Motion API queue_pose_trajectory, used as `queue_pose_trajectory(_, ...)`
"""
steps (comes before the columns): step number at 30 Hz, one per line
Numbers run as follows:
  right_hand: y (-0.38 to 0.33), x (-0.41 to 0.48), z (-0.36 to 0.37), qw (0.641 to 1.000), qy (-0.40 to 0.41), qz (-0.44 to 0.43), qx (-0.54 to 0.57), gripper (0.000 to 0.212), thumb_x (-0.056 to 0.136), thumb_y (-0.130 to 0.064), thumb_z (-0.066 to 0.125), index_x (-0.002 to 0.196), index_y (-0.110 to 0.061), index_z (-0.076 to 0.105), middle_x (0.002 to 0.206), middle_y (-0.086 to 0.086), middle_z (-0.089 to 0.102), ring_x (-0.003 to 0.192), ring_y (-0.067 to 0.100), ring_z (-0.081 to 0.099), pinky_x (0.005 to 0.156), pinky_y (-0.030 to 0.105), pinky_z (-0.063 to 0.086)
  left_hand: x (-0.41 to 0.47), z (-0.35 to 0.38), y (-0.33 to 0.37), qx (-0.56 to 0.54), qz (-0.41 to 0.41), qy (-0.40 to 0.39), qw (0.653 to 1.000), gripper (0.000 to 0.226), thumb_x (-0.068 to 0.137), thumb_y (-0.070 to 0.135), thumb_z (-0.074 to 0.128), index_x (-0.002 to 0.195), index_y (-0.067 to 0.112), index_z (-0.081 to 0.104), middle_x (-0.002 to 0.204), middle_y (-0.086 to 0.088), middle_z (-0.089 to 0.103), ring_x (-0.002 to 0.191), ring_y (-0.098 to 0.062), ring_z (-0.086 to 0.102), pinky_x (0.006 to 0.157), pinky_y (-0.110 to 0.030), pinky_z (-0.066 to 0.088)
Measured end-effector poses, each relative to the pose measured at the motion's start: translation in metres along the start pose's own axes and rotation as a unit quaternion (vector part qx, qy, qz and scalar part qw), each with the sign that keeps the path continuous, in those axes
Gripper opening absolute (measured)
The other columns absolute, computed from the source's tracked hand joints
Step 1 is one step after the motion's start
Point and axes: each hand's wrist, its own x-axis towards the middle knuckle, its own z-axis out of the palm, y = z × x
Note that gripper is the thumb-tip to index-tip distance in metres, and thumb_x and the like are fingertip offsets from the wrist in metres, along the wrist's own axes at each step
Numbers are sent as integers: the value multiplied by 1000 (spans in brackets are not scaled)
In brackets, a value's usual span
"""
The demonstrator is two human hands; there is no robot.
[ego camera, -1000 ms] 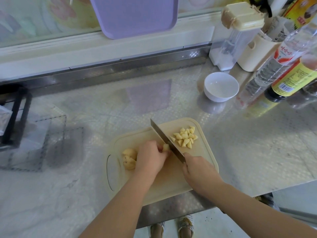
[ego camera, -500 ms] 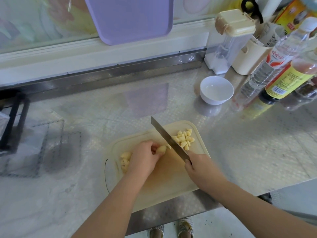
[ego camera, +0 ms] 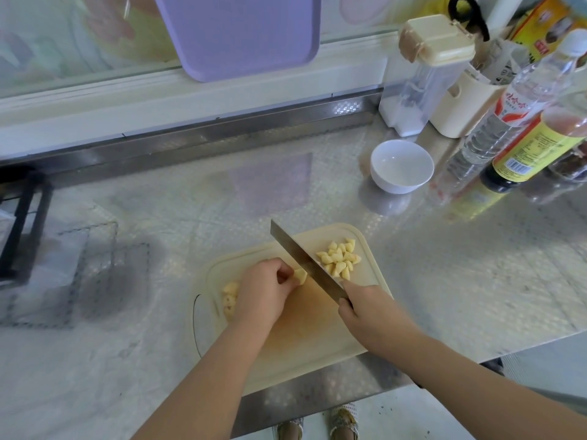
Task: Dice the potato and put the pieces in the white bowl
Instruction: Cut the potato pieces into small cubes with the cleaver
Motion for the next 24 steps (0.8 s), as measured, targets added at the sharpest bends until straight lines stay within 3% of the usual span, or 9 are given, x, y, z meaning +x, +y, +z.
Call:
queue_pose_trajectory(7, 0, 4, 2, 1000, -6, 6, 17, 21, 105, -29, 38, 91, -22, 52, 74, -5, 54, 65, 12, 56, 63, 31, 50, -3, 4, -3, 6, 13, 18, 1000, 12, 84, 27, 76, 92, 18, 74, 92, 5, 69, 83, -10, 63, 80, -31, 53)
queue_pose_trajectory(13, -1, 13, 9, 1000, -15, 16, 15, 22, 104, -27, 39, 91, -19, 55, 74, -3, 56, 65, 14, 56, 67, 34, 54, -4, 7, -4, 15, 29, 30, 999, 12, 83, 28, 77, 90, 19, 74, 90, 7, 68, 80, -10, 63, 78, -32, 53)
queue_pose_trajectory(17, -4, 16, 15, 1000, -12, 23, 1, 21, 104, -26, 39, 85, -22, 48, 73, -4, 53, 63, 12, 51, 58, 27, 42, -4, 7, -4, 19, 42, 38, 998, 11, 82, 29, 77, 84, 19, 72, 85, 7, 67, 76, -10, 61, 73, -32, 51)
queue_pose_trajectory(19, -5, 16, 18, 999, -9, 28, -12, 17, 104, -26, 38, 91, -22, 49, 74, -5, 53, 65, 11, 53, 58, 25, 41, -4, 8, -6, 19, 42, 39, 998, 12, 83, 29, 77, 85, 18, 73, 85, 6, 67, 76, -10, 62, 73, -32, 52)
queue_pose_trajectory(24, -16, 14, 23, 998, -14, 36, -49, 20, 104, -26, 38, 115, -22, 54, 88, -2, 61, 82, 17, 65, 76, 36, 59, -4, 7, -9, 25, 40, 39, 998, 15, 81, 27, 79, 88, 16, 73, 87, 2, 70, 78, -15, 63, 74, -34, 51)
